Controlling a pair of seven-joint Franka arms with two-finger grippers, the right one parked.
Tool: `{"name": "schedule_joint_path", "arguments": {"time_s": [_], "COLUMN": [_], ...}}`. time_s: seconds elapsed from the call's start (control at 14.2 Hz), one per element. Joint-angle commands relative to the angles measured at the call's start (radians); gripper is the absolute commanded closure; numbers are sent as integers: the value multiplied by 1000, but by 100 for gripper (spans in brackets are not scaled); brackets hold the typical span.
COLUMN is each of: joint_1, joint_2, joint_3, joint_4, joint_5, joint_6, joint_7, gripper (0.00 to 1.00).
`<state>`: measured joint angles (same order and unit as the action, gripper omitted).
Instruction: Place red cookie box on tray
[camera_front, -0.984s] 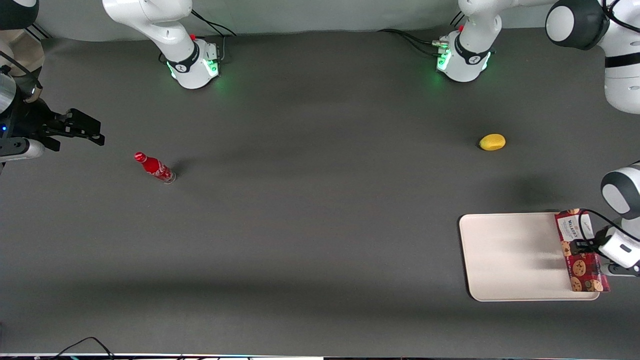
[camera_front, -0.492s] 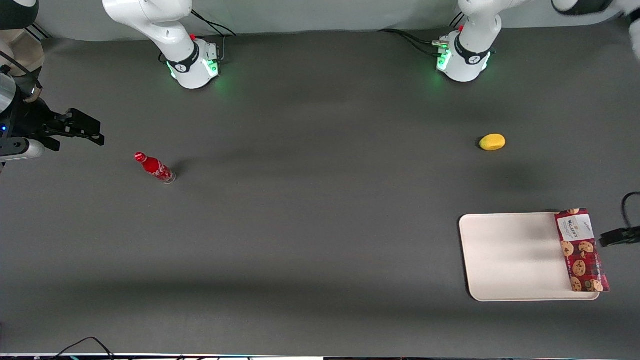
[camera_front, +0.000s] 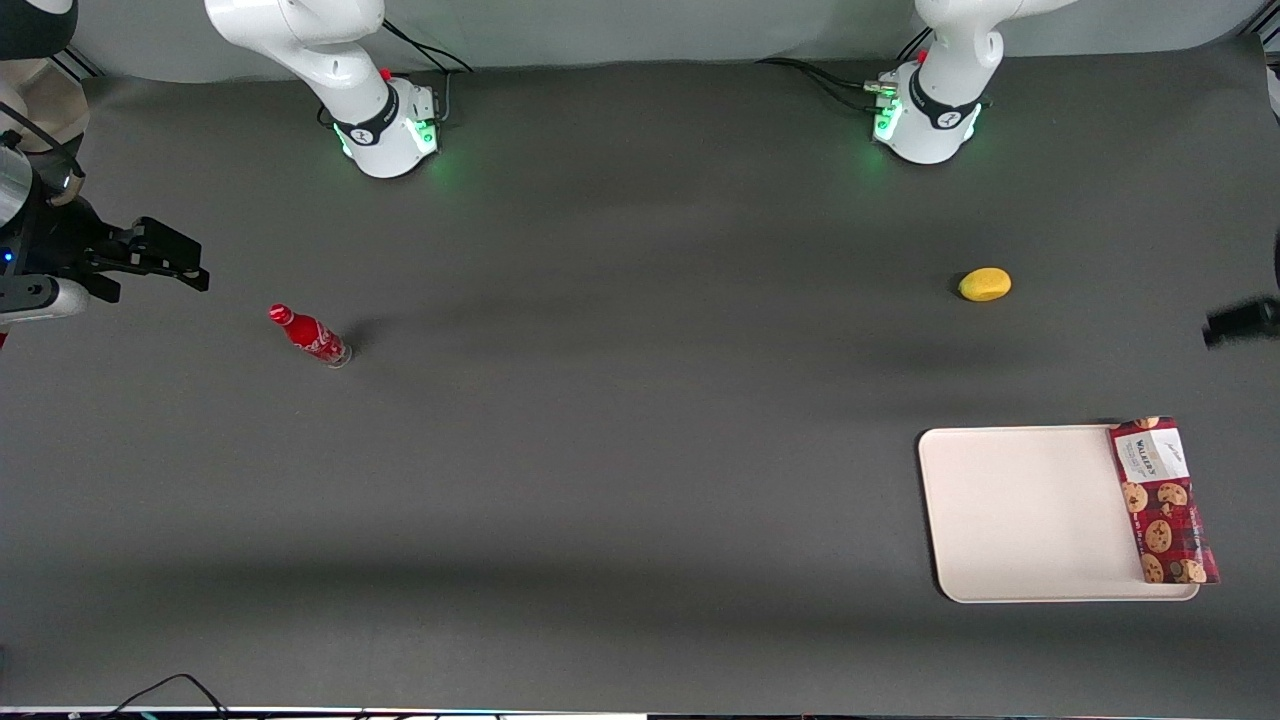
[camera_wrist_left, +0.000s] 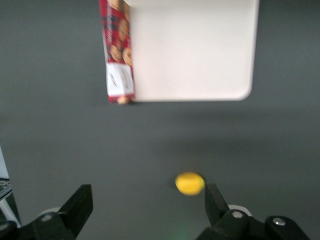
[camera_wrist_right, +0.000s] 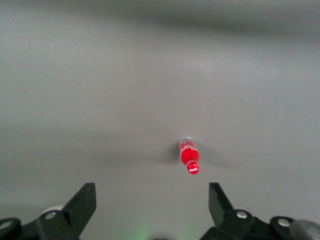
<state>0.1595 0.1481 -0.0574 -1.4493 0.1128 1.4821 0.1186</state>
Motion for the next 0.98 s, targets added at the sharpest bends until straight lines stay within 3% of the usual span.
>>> {"name": "schedule_joint_path", "arguments": {"time_s": [0.0, 0.35, 0.49, 0.91], "joint_1": [-70, -147, -147, -155], "joint_2": [-161, -243, -291, -242], "joint_3": [17, 14, 16, -10], "joint_4": [-176, -245, -289, -206], "joint_5": [-30, -38, -82, -88], "joint_6": [-3, -54, -37, -49], "joint_7": [-45, -114, -114, -126], "gripper": [0, 0, 0, 0]}}
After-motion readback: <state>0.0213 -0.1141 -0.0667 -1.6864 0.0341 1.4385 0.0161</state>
